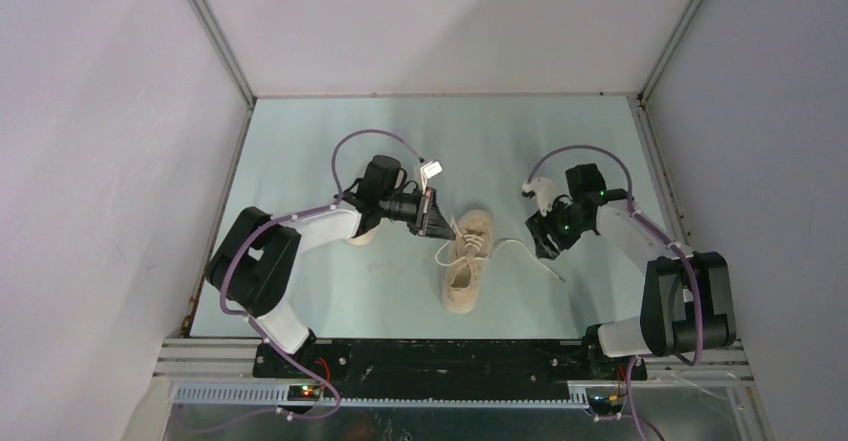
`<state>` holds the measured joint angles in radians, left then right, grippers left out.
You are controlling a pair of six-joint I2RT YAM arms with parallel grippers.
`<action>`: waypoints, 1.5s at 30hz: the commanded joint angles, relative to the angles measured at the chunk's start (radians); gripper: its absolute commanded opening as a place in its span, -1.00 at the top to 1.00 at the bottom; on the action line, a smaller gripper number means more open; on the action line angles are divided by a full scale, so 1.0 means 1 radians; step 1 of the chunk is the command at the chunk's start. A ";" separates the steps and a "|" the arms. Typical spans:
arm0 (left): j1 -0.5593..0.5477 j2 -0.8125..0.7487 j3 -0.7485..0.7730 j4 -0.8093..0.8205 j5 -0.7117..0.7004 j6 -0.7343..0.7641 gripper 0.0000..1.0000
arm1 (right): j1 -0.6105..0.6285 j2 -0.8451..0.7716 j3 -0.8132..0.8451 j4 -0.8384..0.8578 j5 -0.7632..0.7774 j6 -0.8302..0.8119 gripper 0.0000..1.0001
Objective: Tie the shoes
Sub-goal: Pick up the shoelace at the center of the board, then cross the shoelace with the shoelace.
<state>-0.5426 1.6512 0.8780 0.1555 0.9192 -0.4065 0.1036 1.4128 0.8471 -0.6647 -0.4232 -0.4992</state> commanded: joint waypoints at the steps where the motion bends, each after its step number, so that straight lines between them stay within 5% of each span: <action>1: -0.011 -0.041 0.011 -0.020 -0.017 0.036 1.00 | 0.107 -0.062 -0.090 0.089 0.166 -0.143 -0.25; 8: -0.019 -0.028 0.014 -0.009 -0.001 -0.001 1.00 | 0.188 0.002 -0.141 0.143 0.247 -0.189 0.00; 12: -0.028 -0.018 0.015 0.002 0.012 -0.013 1.00 | 0.218 0.072 -0.143 0.162 0.274 -0.198 0.53; 13: -0.030 -0.015 0.013 0.007 0.015 -0.015 1.00 | 0.223 0.080 -0.142 0.165 0.281 -0.199 0.87; 15: -0.031 -0.009 0.010 0.033 0.021 -0.016 1.00 | 0.232 0.077 -0.119 0.149 0.289 -0.196 1.00; 24: -0.055 -0.044 -0.011 0.221 -0.034 0.124 0.83 | 0.244 -0.182 0.120 -0.057 0.060 -0.168 1.00; 33: -0.072 0.030 0.091 0.096 -0.030 0.238 0.72 | 0.223 -0.118 0.406 -0.156 -0.255 -0.056 1.00; 45: -0.075 0.103 0.218 -0.062 -0.016 0.354 0.64 | 0.231 -0.082 0.541 -0.203 -0.423 0.011 1.00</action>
<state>-0.6151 1.7340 1.0386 0.1444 0.8921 -0.1192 0.3492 1.3258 1.3121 -0.8516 -0.7509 -0.5270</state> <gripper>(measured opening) 0.169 0.007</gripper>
